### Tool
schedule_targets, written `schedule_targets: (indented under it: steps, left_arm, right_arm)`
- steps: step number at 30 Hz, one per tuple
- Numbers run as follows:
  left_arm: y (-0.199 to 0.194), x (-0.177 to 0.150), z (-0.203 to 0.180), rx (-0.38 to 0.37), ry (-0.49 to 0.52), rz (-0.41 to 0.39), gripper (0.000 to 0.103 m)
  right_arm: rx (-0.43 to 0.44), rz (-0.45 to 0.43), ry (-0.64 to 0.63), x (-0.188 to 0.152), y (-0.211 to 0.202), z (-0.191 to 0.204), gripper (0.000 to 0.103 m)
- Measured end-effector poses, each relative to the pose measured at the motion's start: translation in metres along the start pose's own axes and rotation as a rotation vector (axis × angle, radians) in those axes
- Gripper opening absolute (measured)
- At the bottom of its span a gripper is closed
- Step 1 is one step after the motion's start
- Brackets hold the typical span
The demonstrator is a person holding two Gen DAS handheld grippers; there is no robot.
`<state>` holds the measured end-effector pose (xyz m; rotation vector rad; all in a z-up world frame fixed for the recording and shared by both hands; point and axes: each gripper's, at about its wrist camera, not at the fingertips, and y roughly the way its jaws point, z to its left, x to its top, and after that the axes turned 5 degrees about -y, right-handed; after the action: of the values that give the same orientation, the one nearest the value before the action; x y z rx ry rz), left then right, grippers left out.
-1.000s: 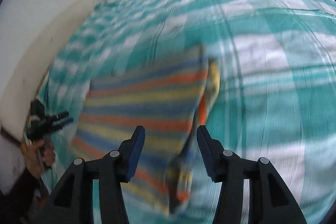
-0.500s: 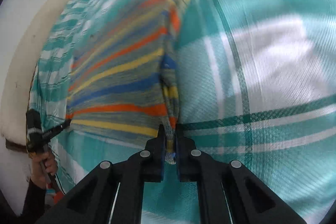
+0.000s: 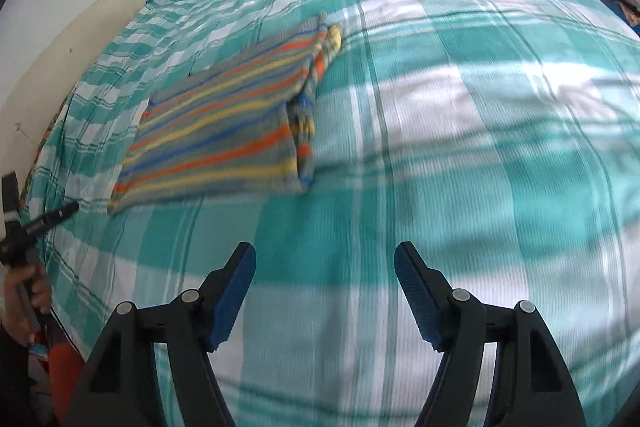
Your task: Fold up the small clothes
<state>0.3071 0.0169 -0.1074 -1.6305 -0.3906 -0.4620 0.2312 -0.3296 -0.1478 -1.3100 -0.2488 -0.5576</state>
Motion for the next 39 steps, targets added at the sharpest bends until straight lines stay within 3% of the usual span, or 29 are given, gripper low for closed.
schedule_targets:
  steps: [9, 12, 15, 18, 21, 22, 24, 28, 39]
  left_arm:
    - [-0.021, -0.003, -0.005, 0.034, 0.047, -0.03, 0.08]
    - [-0.02, -0.006, -0.006, 0.04, 0.045, -0.042, 0.084]
    - [-0.011, -0.019, 0.001, 0.029, 0.002, -0.063, 0.09]
    - [0.013, -0.046, 0.014, 0.035, -0.049, -0.056, 0.092]
    - [0.055, -0.082, 0.027, 0.07, -0.07, 0.015, 0.093]
    - [0.061, -0.094, 0.03, 0.058, -0.066, -0.01, 0.096]
    - [0.05, -0.107, 0.034, 0.021, -0.086, -0.123, 0.098]
    - [0.057, -0.103, 0.028, 0.04, -0.07, -0.093, 0.102]
    - [0.059, -0.105, 0.034, 0.012, -0.084, -0.107, 0.102]
  right_arm:
    - [-0.016, 0.024, -0.026, -0.033, -0.003, 0.015, 0.071]
    - [-0.064, 0.002, -0.072, -0.039, -0.001, 0.022, 0.071]
    - [-0.168, -0.058, -0.176, -0.05, 0.003, 0.032, 0.072]
    - [-0.241, -0.097, -0.244, -0.066, 0.014, 0.037, 0.085]
    - [-0.3, -0.151, -0.278, -0.078, 0.022, 0.039, 0.097]
    - [-0.308, -0.151, -0.275, -0.077, 0.024, 0.038, 0.101]
    - [-0.29, -0.141, -0.255, -0.074, 0.027, 0.033, 0.102]
    - [-0.27, -0.164, -0.249, -0.076, 0.027, 0.029, 0.103]
    - [-0.276, -0.174, -0.254, -0.078, 0.028, 0.029, 0.103]
